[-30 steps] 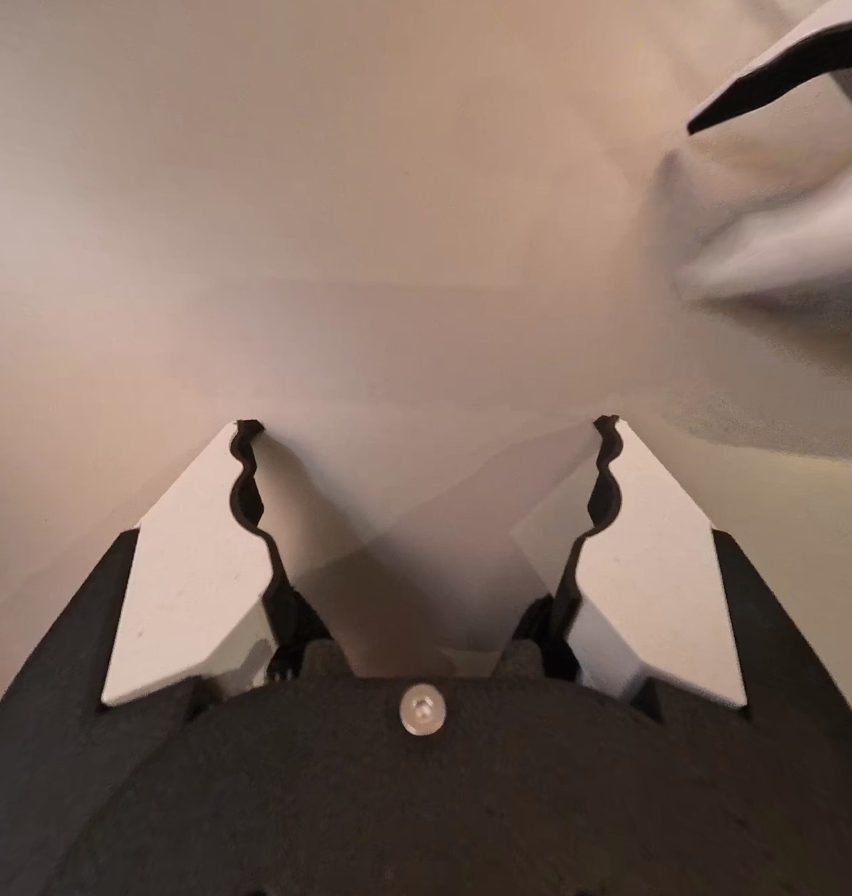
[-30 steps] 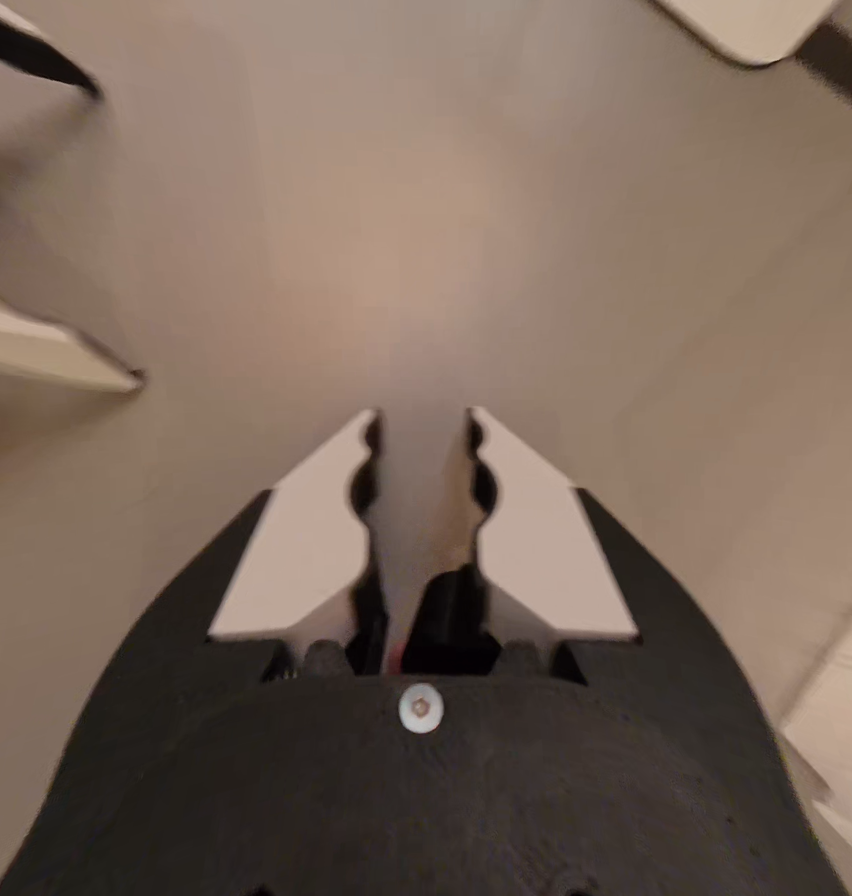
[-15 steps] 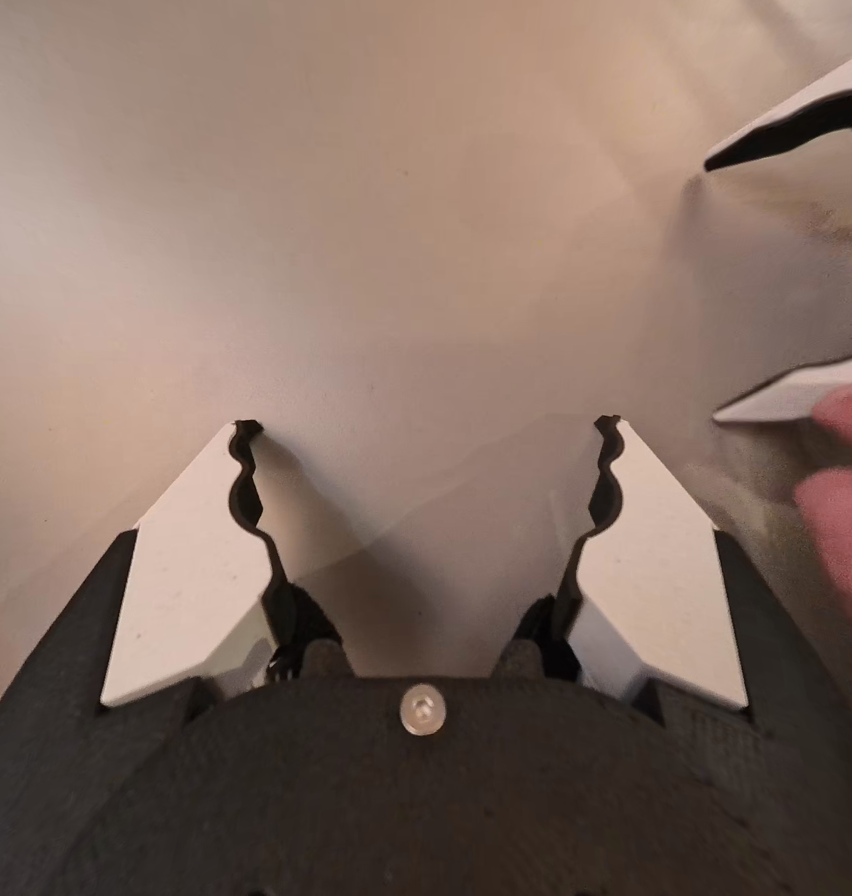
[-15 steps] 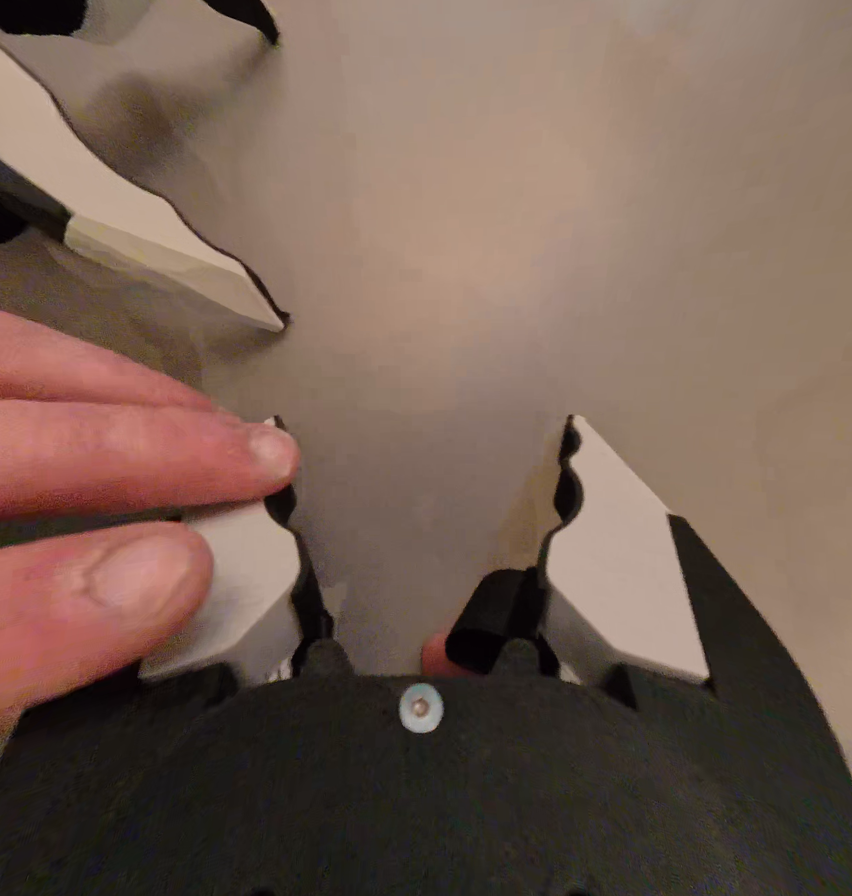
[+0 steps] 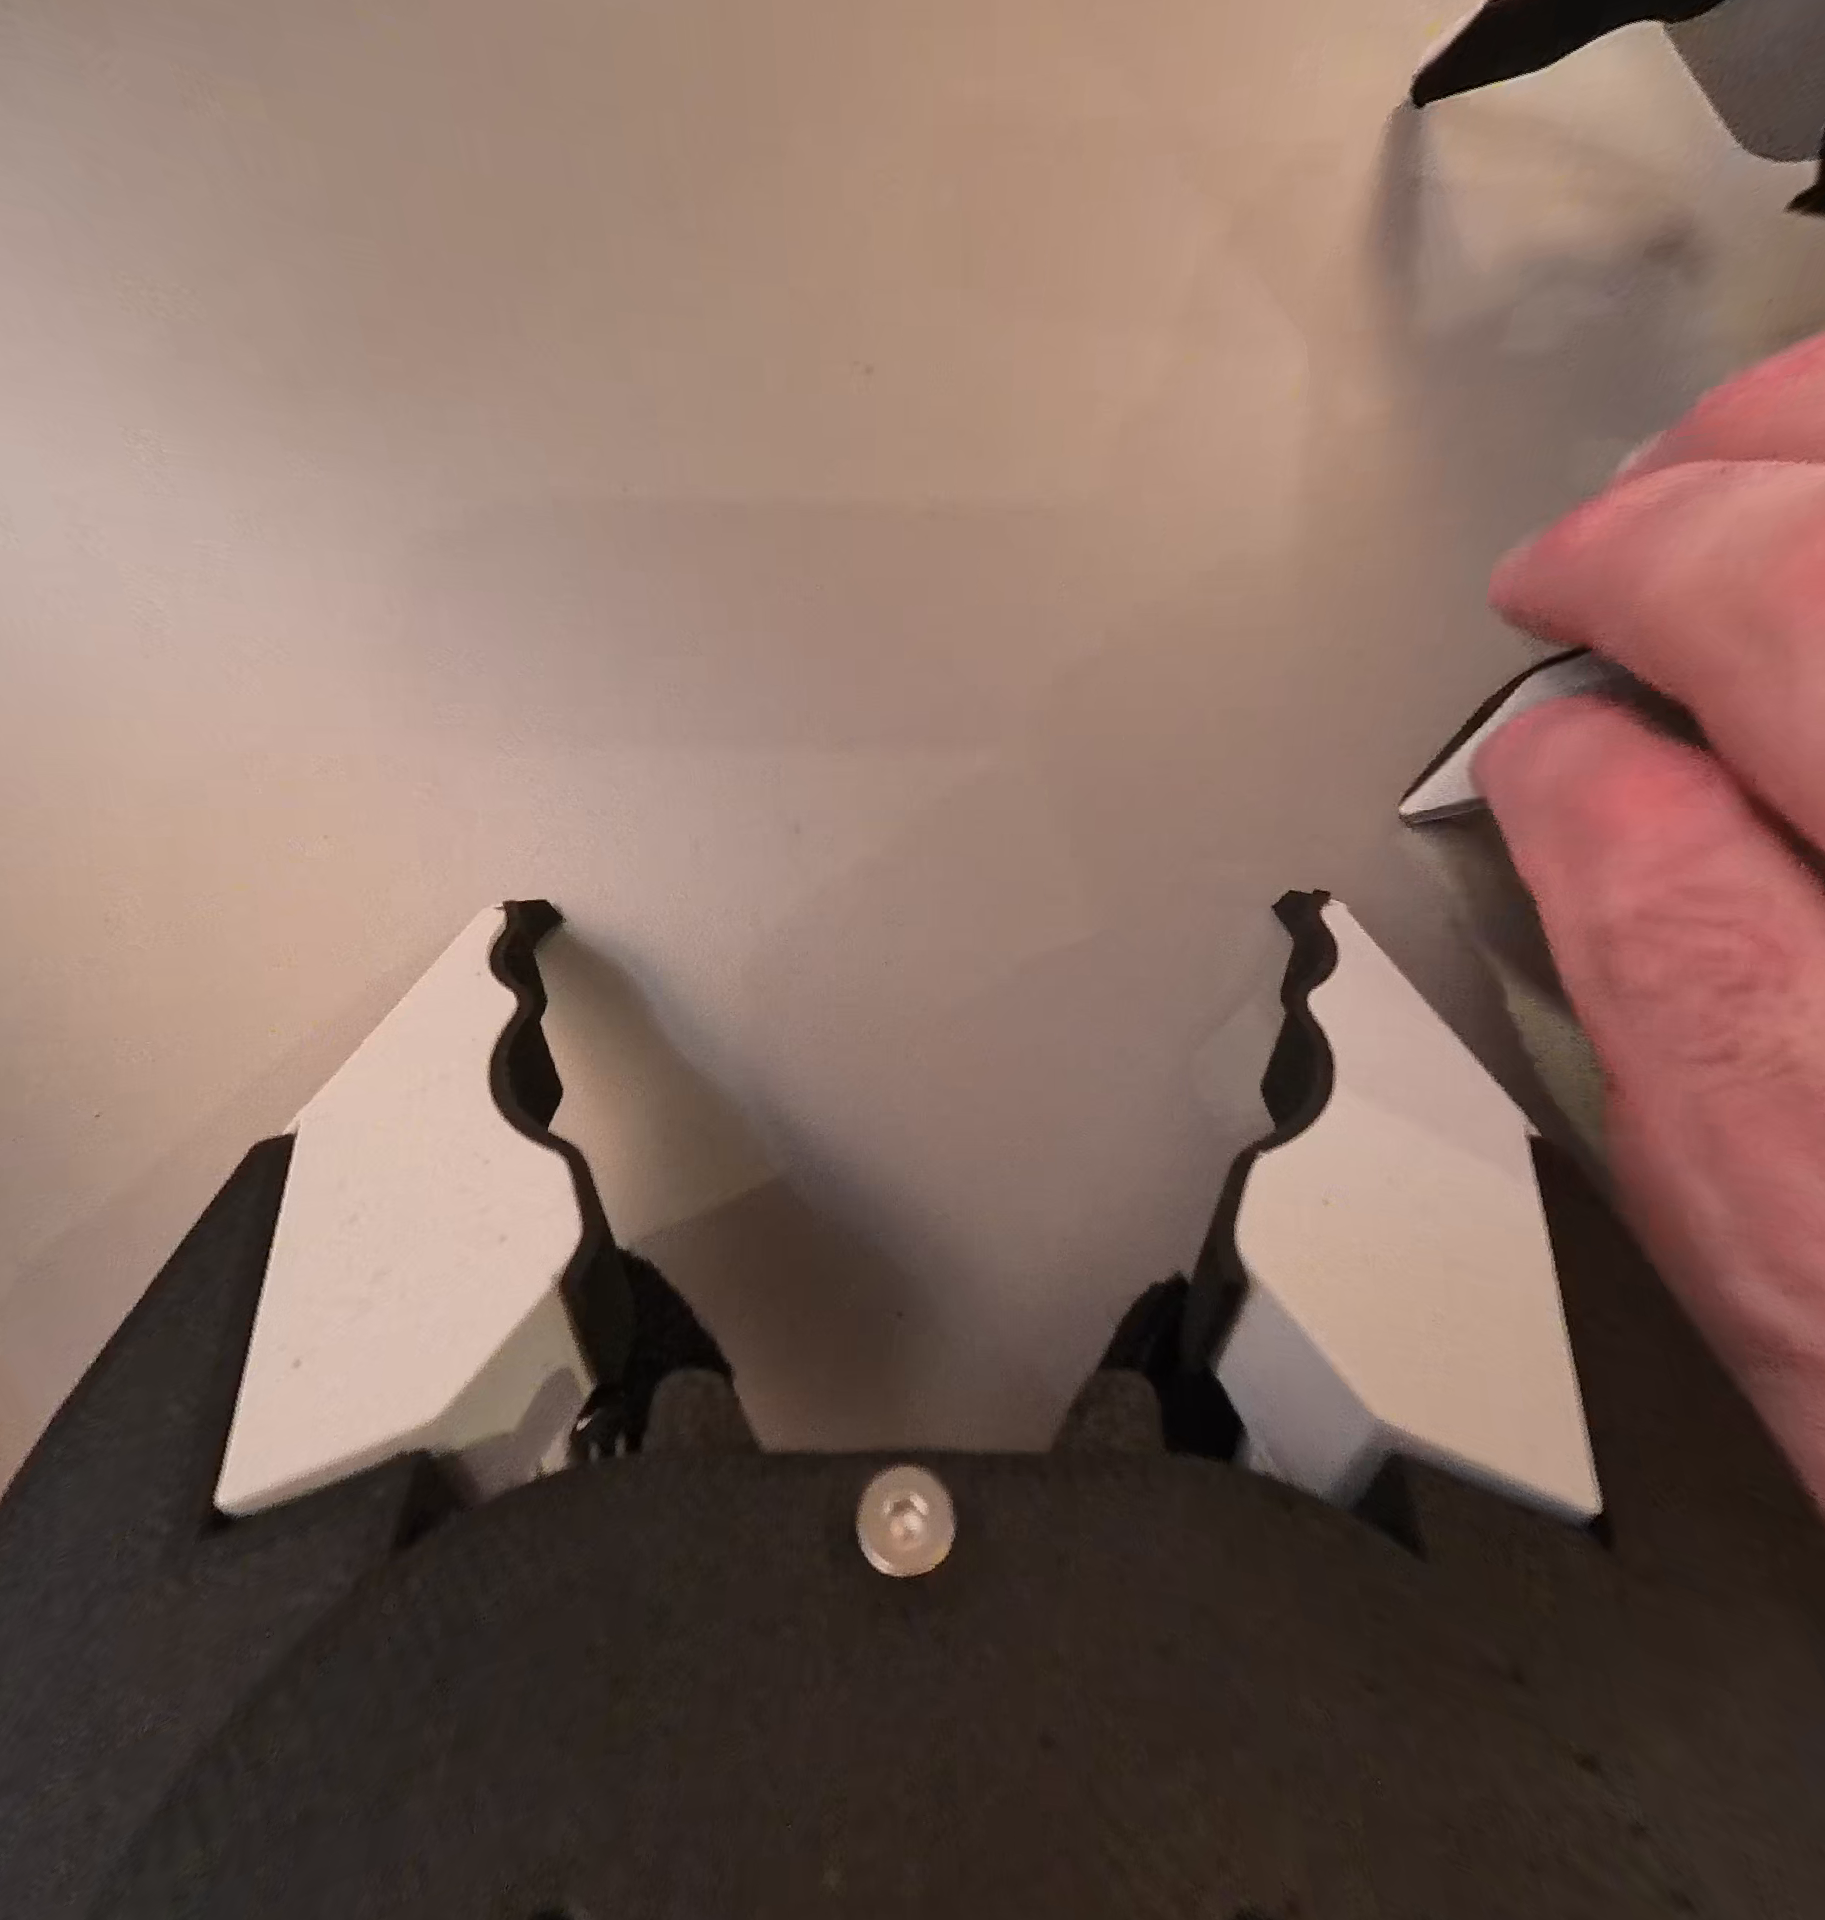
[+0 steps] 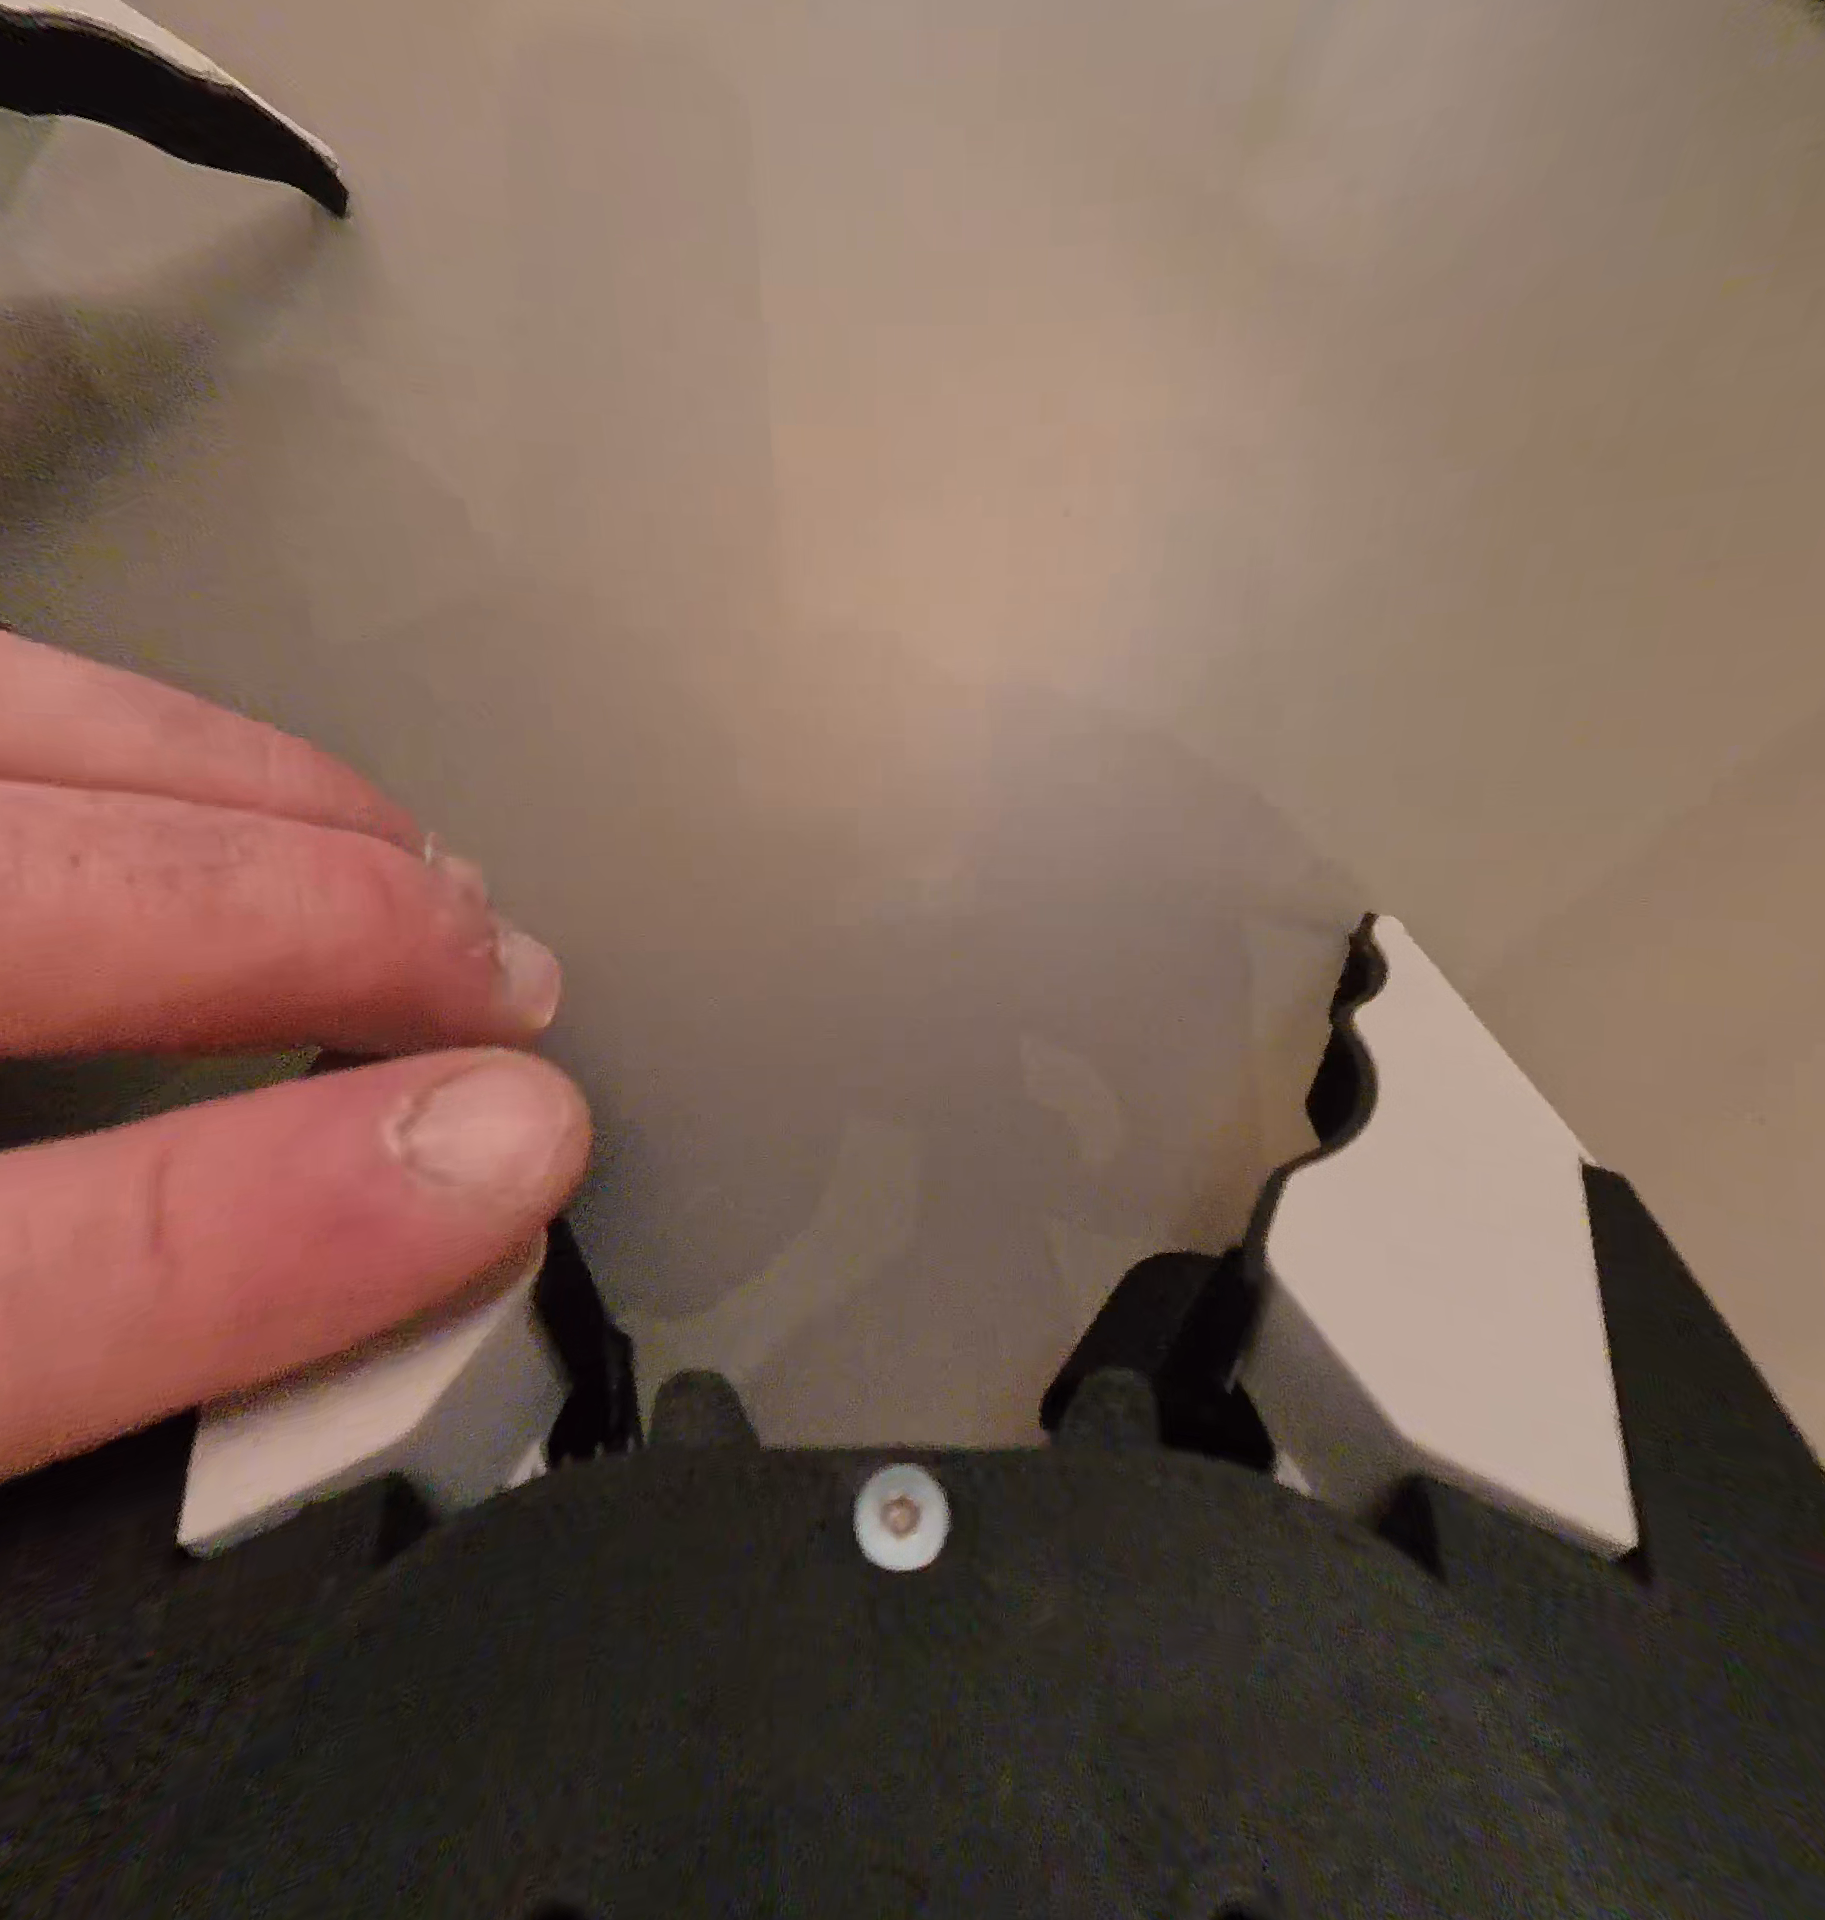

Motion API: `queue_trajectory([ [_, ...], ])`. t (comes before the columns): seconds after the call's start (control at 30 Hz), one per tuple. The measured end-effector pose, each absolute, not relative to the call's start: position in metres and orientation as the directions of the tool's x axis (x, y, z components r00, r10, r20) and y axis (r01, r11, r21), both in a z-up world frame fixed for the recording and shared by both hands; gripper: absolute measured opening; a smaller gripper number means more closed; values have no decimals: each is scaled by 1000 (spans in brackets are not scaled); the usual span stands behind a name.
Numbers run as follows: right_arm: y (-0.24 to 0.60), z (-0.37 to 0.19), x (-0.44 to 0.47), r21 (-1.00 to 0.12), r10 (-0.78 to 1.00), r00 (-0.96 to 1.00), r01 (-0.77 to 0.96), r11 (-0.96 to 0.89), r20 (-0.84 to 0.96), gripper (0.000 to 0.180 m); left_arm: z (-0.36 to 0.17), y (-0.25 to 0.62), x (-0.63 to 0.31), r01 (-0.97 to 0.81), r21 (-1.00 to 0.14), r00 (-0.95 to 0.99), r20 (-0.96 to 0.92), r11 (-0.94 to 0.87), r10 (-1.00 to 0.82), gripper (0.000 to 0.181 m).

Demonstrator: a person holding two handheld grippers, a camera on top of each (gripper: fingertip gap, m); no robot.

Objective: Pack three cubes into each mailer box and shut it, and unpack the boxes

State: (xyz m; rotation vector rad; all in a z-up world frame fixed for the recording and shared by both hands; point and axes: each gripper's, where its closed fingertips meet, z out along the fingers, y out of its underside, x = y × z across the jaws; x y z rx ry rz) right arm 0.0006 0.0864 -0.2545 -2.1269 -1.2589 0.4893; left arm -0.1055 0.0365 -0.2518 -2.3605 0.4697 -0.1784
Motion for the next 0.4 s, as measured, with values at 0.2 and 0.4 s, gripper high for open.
queue_trajectory([
  [0.2, 86, -255, 0, -668, 877, 480, 651, -361, -6, 155, -252, 36, -106, -283, -676, 924, -3, -680, -382, 137],
  [0.4, 87, -255, 0, -665, 879, 477, 655, -360, -7, 155, -252, 36, -106, -283, -676, 924, -3, -680, -382, 137],
])
